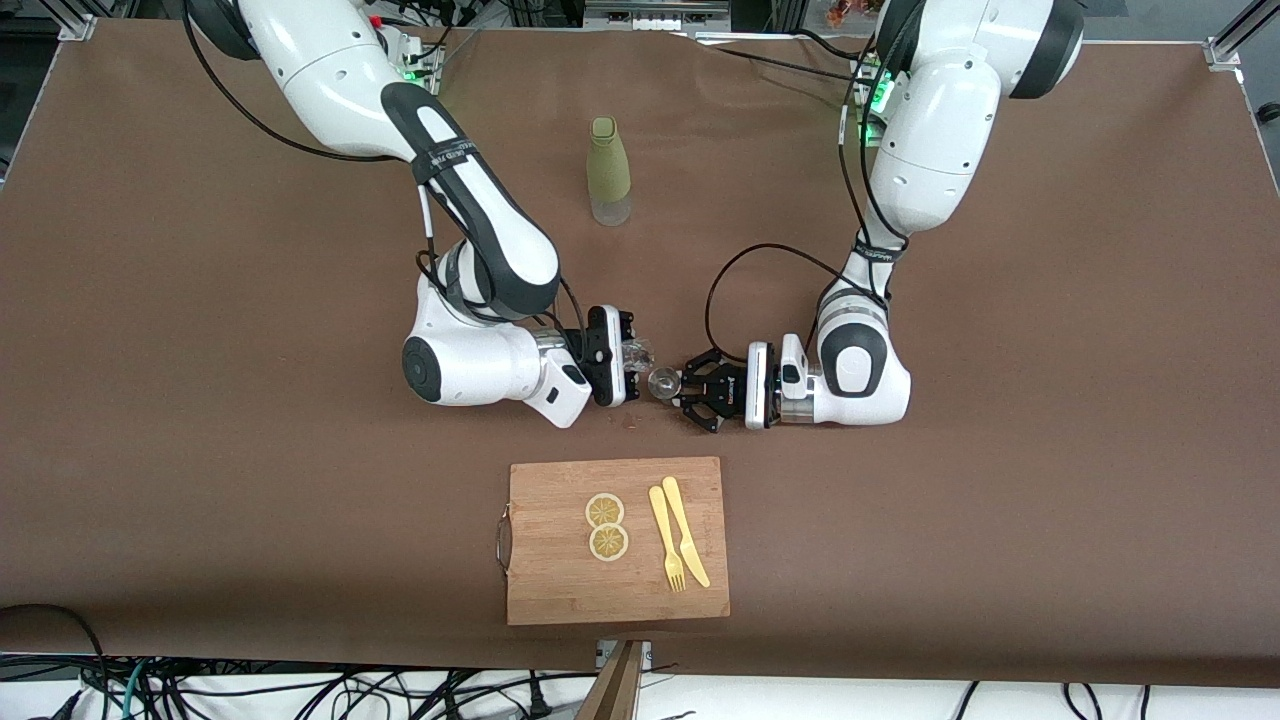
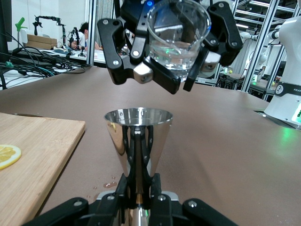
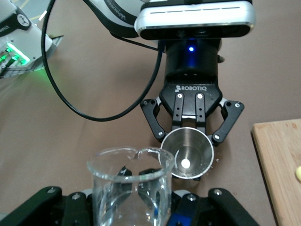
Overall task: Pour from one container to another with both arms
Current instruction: 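Tilt the beaker with the right gripper, pouring liquid into the jigger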
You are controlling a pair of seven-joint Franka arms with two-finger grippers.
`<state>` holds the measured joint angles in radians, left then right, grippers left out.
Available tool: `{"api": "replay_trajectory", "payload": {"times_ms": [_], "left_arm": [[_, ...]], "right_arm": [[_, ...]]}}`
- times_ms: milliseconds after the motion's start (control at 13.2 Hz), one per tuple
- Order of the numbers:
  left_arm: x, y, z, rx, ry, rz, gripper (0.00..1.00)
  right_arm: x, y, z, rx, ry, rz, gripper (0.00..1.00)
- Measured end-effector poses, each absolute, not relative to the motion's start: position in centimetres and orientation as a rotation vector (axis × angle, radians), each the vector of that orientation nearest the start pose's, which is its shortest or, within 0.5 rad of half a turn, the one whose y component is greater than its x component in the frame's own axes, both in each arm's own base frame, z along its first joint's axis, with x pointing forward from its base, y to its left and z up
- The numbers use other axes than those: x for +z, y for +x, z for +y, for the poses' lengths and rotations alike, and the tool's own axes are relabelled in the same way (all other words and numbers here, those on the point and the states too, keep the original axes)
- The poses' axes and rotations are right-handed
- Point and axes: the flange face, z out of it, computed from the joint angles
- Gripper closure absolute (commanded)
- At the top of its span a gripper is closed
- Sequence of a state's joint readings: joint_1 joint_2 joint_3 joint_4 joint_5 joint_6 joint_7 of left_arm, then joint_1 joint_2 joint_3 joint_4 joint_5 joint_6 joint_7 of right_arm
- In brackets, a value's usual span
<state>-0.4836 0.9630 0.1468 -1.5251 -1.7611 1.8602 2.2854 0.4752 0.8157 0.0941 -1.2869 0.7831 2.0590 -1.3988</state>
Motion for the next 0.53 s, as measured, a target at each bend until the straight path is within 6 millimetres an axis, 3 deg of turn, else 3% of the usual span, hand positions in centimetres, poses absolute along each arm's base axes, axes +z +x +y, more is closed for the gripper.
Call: {"api": "replay_trajectory", "payload": {"times_ms": [532], "left_arm": [[10.5, 61.5, -31.2, 0.937, 1.414, -1.278, 1.0]], "right_arm": [[28.6, 61.7, 44.3, -0.287, -1.86, -1.666, 1.0]]}}
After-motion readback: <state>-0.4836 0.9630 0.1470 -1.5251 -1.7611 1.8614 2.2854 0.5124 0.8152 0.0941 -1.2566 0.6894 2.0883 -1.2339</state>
